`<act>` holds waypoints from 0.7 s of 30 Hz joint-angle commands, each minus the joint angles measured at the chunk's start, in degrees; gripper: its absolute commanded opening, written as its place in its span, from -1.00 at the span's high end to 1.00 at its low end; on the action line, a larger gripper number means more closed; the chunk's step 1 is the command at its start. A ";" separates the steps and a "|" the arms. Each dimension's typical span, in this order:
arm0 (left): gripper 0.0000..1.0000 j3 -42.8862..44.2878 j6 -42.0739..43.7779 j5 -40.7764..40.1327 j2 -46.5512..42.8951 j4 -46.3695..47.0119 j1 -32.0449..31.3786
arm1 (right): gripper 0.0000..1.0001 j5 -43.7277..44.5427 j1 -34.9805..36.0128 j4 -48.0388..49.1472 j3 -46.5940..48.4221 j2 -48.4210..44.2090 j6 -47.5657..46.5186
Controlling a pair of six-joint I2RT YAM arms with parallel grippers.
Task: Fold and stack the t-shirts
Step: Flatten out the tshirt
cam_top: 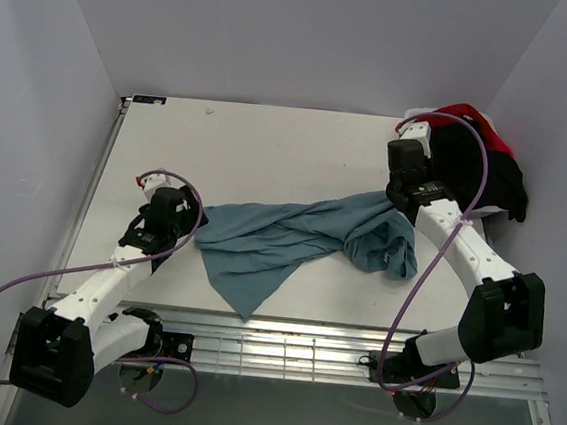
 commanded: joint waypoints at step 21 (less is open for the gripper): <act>-0.49 0.77 1.16 10.26 12.82 8.22 -4.15 | 0.85 -3.03 -2.95 -1.38 1.37 -3.88 0.78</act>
